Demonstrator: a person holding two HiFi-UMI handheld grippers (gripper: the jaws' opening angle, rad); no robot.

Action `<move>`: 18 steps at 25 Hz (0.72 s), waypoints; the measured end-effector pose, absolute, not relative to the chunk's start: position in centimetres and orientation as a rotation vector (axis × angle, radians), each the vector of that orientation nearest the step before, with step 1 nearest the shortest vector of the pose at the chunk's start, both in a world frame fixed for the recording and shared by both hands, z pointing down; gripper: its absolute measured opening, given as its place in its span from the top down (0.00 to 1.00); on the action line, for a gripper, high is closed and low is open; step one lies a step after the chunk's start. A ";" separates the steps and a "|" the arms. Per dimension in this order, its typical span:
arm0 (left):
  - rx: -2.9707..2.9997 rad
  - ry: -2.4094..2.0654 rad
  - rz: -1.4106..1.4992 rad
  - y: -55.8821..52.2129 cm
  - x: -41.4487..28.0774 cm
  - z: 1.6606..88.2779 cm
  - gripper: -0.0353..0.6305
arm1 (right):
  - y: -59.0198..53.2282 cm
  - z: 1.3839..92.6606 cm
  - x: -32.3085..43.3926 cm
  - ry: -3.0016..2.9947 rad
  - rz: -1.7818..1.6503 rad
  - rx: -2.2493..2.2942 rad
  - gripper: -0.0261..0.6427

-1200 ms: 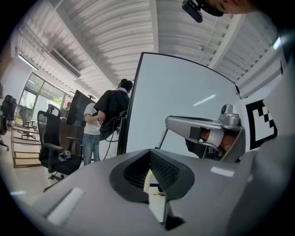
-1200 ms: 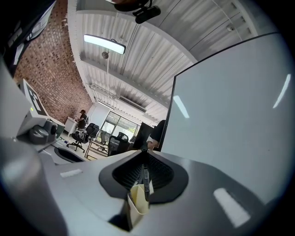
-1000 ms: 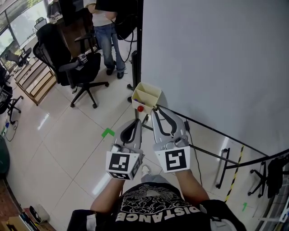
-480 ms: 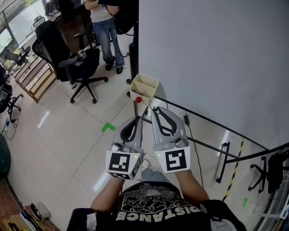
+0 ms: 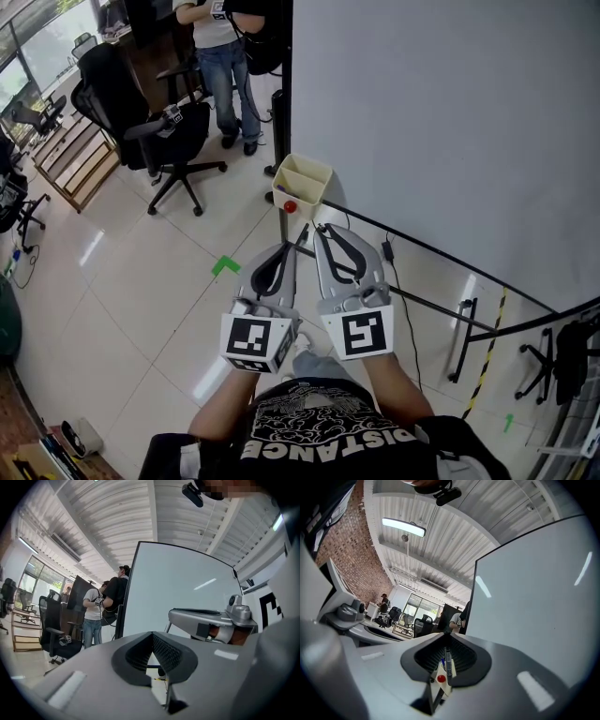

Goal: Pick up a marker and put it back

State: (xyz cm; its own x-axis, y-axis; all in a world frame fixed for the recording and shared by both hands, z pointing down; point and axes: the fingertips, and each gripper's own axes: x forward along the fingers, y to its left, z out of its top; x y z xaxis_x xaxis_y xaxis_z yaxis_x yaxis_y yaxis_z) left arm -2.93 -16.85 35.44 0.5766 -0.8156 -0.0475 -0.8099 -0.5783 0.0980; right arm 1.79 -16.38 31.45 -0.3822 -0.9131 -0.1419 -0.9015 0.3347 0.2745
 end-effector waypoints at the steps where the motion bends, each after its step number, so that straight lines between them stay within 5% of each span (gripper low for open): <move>1: 2.729 -1.412 -0.135 -16.9 -3.0 35.5 0.94 | -16.4 31.4 1.7 -2.537 -0.485 1.725 0.91; 18: 2.717 -1.399 -0.123 -21.3 -3.0 35.8 0.94 | -20.9 30.7 1.5 -2.526 -0.518 1.705 0.91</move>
